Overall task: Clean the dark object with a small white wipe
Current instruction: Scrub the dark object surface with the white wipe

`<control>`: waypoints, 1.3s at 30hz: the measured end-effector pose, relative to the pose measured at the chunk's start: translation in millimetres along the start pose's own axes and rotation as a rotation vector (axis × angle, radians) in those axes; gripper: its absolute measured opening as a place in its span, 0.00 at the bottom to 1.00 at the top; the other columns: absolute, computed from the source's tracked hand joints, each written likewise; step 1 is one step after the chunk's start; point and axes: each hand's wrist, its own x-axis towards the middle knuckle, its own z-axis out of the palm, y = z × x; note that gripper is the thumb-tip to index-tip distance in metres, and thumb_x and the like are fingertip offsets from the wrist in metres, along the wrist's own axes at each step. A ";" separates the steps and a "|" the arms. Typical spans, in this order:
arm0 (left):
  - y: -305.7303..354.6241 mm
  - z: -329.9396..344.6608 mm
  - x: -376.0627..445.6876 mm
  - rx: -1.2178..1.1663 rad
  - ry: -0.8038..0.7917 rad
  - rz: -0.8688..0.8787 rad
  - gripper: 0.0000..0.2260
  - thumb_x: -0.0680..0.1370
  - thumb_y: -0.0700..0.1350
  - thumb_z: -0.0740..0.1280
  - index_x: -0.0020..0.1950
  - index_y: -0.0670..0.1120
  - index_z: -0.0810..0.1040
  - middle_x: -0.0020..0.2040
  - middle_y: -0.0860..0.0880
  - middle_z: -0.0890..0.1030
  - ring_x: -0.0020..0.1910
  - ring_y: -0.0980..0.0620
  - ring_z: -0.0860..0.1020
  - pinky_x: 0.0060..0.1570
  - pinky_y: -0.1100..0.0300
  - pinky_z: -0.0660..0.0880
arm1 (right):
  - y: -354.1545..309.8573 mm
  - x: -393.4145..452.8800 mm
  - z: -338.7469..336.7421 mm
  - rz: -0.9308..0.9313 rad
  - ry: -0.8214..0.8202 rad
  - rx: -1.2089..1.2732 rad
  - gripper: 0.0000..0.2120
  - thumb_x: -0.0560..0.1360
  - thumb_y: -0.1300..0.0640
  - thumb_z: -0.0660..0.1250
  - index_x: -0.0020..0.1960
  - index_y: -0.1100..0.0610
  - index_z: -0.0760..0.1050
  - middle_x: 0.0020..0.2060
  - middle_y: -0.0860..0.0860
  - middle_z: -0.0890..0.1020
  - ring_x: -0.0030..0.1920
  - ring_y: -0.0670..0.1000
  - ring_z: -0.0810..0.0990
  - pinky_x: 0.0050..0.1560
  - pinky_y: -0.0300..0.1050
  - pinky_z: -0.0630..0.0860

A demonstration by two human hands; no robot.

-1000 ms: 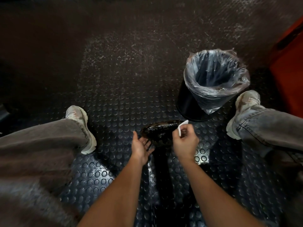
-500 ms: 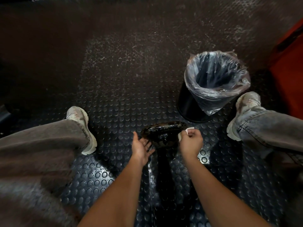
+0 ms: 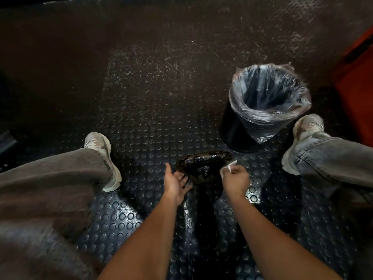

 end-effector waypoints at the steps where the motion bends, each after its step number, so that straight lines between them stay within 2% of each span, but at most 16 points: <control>1: 0.9 0.6 -1.1 -0.004 0.002 0.002 0.37 0.82 0.67 0.45 0.78 0.41 0.63 0.77 0.41 0.67 0.75 0.42 0.67 0.73 0.39 0.64 | -3.0 2.8 -1.7 0.015 0.015 0.051 0.07 0.74 0.60 0.73 0.44 0.52 0.75 0.40 0.52 0.84 0.40 0.55 0.84 0.41 0.46 0.80; 4: -0.1 0.0 0.2 0.001 0.006 0.005 0.38 0.82 0.68 0.45 0.79 0.40 0.62 0.78 0.41 0.66 0.76 0.42 0.66 0.73 0.38 0.64 | -17.3 -3.9 -7.7 -0.080 0.055 0.084 0.06 0.74 0.61 0.71 0.44 0.53 0.74 0.35 0.48 0.80 0.36 0.52 0.81 0.34 0.42 0.73; 6: -1.7 -0.9 3.0 0.006 0.008 0.004 0.39 0.81 0.69 0.46 0.79 0.41 0.61 0.78 0.42 0.65 0.76 0.43 0.65 0.72 0.39 0.65 | -21.7 -15.3 -10.7 -0.256 0.052 0.059 0.08 0.73 0.61 0.70 0.42 0.52 0.73 0.33 0.47 0.80 0.33 0.48 0.78 0.32 0.40 0.72; 8: -3.0 -1.4 5.0 0.017 0.004 0.003 0.40 0.80 0.71 0.46 0.79 0.42 0.64 0.78 0.43 0.66 0.75 0.44 0.66 0.71 0.40 0.66 | -17.4 -23.5 -8.5 -0.439 0.016 -0.031 0.08 0.71 0.60 0.72 0.41 0.50 0.74 0.34 0.47 0.80 0.34 0.49 0.78 0.33 0.40 0.73; 10: -4.1 -1.7 6.5 0.019 0.005 -0.002 0.39 0.80 0.71 0.45 0.78 0.43 0.66 0.77 0.43 0.68 0.75 0.44 0.67 0.71 0.40 0.67 | -8.8 -22.4 -3.3 -0.480 -0.017 -0.120 0.07 0.71 0.57 0.72 0.41 0.48 0.74 0.37 0.47 0.81 0.36 0.49 0.78 0.36 0.41 0.73; 14: -2.1 -1.9 5.3 0.013 -0.003 -0.002 0.39 0.80 0.70 0.45 0.77 0.42 0.67 0.76 0.42 0.70 0.74 0.44 0.68 0.72 0.39 0.66 | 4.6 -5.5 4.3 -0.217 -0.075 -0.195 0.04 0.72 0.57 0.71 0.41 0.51 0.77 0.37 0.48 0.83 0.39 0.52 0.82 0.38 0.42 0.74; 16: -1.1 -1.2 3.3 0.008 -0.005 -0.004 0.38 0.81 0.69 0.45 0.77 0.42 0.65 0.76 0.42 0.69 0.74 0.43 0.68 0.73 0.39 0.65 | 4.8 3.7 3.5 -0.012 -0.064 -0.095 0.04 0.74 0.59 0.72 0.45 0.54 0.77 0.42 0.51 0.84 0.41 0.53 0.81 0.40 0.42 0.73; 18: -0.5 -0.4 1.4 0.006 -0.008 -0.003 0.38 0.81 0.69 0.45 0.78 0.41 0.64 0.77 0.42 0.68 0.75 0.43 0.67 0.73 0.39 0.64 | -2.7 5.9 -1.0 0.064 -0.022 0.034 0.05 0.75 0.59 0.72 0.47 0.55 0.76 0.44 0.52 0.83 0.41 0.52 0.80 0.37 0.41 0.71; 23: -2.4 -1.3 3.2 0.007 -0.003 0.003 0.38 0.81 0.70 0.45 0.78 0.42 0.64 0.77 0.42 0.67 0.75 0.43 0.67 0.73 0.39 0.65 | -19.1 -15.9 -8.5 -0.246 0.046 0.090 0.09 0.73 0.61 0.70 0.41 0.50 0.72 0.33 0.47 0.79 0.32 0.48 0.77 0.33 0.41 0.72; 27: -2.9 0.6 2.4 0.015 -0.009 0.009 0.37 0.81 0.70 0.45 0.74 0.44 0.71 0.74 0.43 0.72 0.69 0.45 0.72 0.71 0.40 0.67 | -6.3 -19.6 -3.5 -0.472 -0.029 -0.097 0.07 0.71 0.57 0.71 0.40 0.48 0.74 0.38 0.48 0.80 0.36 0.50 0.79 0.37 0.42 0.75; 29: -2.1 1.5 0.7 0.013 -0.009 0.009 0.37 0.81 0.69 0.45 0.75 0.43 0.69 0.75 0.43 0.70 0.71 0.44 0.70 0.72 0.39 0.66 | 0.8 -14.8 0.0 -0.432 -0.084 -0.231 0.06 0.71 0.57 0.72 0.42 0.49 0.75 0.39 0.47 0.80 0.39 0.49 0.79 0.39 0.43 0.74; 31: -0.9 1.5 -0.8 0.014 -0.010 0.004 0.38 0.81 0.69 0.45 0.77 0.43 0.67 0.76 0.42 0.68 0.74 0.43 0.68 0.73 0.38 0.65 | 3.3 -8.1 2.1 -0.271 -0.120 -0.236 0.05 0.72 0.58 0.72 0.42 0.50 0.77 0.37 0.46 0.82 0.39 0.51 0.82 0.37 0.42 0.75; 33: 0.1 1.0 -1.4 0.008 -0.007 0.000 0.38 0.81 0.69 0.45 0.78 0.42 0.64 0.77 0.42 0.67 0.75 0.43 0.67 0.73 0.38 0.64 | 3.5 2.3 4.7 -0.050 -0.087 -0.110 0.05 0.73 0.59 0.73 0.43 0.52 0.78 0.37 0.49 0.84 0.40 0.54 0.84 0.39 0.43 0.78; 35: 1.0 0.6 -2.0 0.000 -0.007 -0.001 0.38 0.81 0.68 0.45 0.79 0.41 0.61 0.78 0.42 0.66 0.76 0.43 0.66 0.73 0.38 0.64 | 0.7 11.7 5.6 0.112 -0.051 0.061 0.05 0.73 0.60 0.73 0.43 0.53 0.77 0.39 0.52 0.84 0.42 0.57 0.85 0.45 0.53 0.83; 37: 0.2 0.7 -1.6 -0.001 -0.010 0.003 0.38 0.81 0.68 0.45 0.79 0.41 0.62 0.78 0.42 0.66 0.76 0.42 0.66 0.73 0.38 0.64 | -6.9 11.9 3.3 0.131 0.001 0.166 0.06 0.72 0.60 0.72 0.42 0.53 0.76 0.39 0.51 0.83 0.42 0.58 0.85 0.48 0.57 0.83; 39: -1.1 0.9 -1.0 0.005 -0.012 0.006 0.38 0.81 0.69 0.44 0.78 0.41 0.63 0.77 0.42 0.66 0.75 0.43 0.66 0.73 0.38 0.64 | -17.4 2.2 -2.7 0.045 0.075 0.210 0.07 0.72 0.61 0.71 0.41 0.52 0.74 0.36 0.50 0.82 0.38 0.55 0.84 0.44 0.54 0.82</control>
